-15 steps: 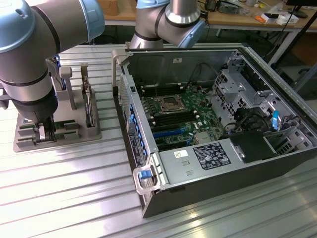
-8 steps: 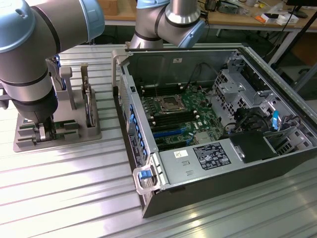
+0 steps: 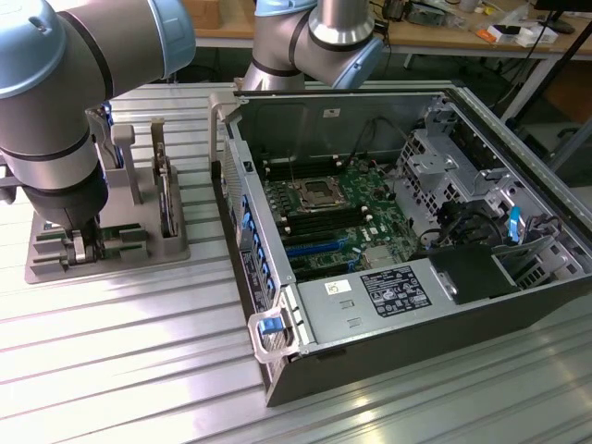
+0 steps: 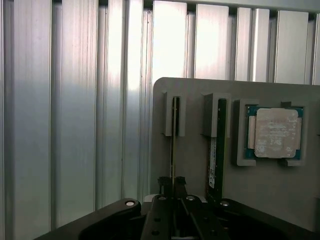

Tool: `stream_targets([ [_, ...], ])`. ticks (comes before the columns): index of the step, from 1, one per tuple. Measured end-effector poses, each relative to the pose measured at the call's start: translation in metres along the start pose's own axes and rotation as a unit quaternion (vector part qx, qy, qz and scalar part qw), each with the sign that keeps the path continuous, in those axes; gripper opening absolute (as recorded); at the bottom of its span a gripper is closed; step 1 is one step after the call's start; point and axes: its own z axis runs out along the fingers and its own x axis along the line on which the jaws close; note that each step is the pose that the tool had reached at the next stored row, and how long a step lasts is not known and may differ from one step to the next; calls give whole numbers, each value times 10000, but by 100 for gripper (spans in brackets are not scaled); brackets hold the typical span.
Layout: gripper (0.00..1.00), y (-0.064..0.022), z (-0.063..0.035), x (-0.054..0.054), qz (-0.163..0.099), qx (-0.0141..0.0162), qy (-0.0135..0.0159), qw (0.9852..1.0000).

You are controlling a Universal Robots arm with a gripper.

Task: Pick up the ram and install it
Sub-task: 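Pick up the ram and move it above insertion slot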

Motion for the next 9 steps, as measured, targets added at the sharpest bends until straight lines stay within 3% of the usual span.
stream_targets([
  [9,13,0,0,0,0,0,0,10000],
])
